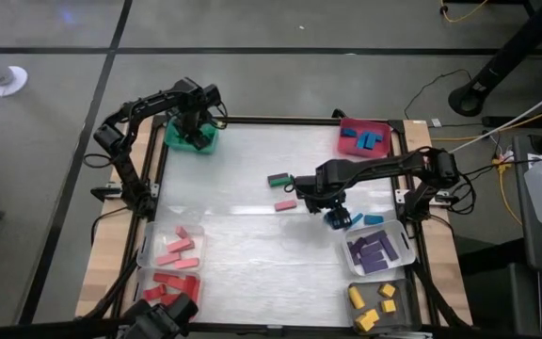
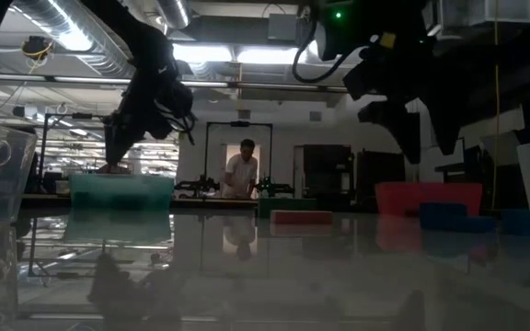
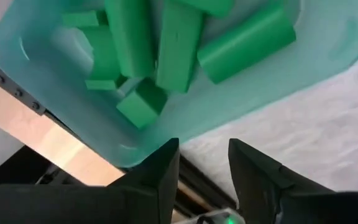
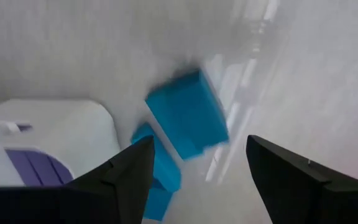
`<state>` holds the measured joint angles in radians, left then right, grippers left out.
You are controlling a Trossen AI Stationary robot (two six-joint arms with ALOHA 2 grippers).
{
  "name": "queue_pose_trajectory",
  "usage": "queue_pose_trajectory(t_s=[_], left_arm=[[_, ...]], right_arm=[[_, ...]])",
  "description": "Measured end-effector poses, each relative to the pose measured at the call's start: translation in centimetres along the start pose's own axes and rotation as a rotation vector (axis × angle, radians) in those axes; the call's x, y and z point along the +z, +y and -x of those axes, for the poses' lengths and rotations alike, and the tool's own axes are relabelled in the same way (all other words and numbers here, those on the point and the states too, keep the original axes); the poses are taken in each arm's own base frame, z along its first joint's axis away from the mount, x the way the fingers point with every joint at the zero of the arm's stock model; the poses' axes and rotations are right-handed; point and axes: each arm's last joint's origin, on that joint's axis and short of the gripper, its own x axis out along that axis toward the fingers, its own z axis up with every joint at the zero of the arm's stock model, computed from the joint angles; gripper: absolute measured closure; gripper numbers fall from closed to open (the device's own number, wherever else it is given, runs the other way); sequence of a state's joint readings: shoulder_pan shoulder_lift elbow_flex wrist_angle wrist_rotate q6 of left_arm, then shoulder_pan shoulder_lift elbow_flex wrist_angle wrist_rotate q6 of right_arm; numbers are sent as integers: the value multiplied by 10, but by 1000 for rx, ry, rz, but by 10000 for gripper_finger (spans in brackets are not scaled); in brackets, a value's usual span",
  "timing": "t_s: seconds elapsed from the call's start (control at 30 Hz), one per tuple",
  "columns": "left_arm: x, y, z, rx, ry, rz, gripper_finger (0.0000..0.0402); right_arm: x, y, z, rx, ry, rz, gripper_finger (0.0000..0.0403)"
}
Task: Sort blocks
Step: Put the blue block into the pink bin
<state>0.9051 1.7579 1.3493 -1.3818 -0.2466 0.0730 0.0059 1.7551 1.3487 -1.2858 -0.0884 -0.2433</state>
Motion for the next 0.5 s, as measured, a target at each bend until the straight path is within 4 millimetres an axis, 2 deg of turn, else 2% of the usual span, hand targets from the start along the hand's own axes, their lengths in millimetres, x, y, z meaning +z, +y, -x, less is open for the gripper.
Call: queue_pose_trajectory(t_s=[0.3,0.5], left_arm=[[7,0,0,5,-68,6,276],[8,0,0,-3,-85,6,276]], right_arm=[[-6,-1,-34,37,6,-6,150],[-12,-3,-56,-21,22,-4,150]])
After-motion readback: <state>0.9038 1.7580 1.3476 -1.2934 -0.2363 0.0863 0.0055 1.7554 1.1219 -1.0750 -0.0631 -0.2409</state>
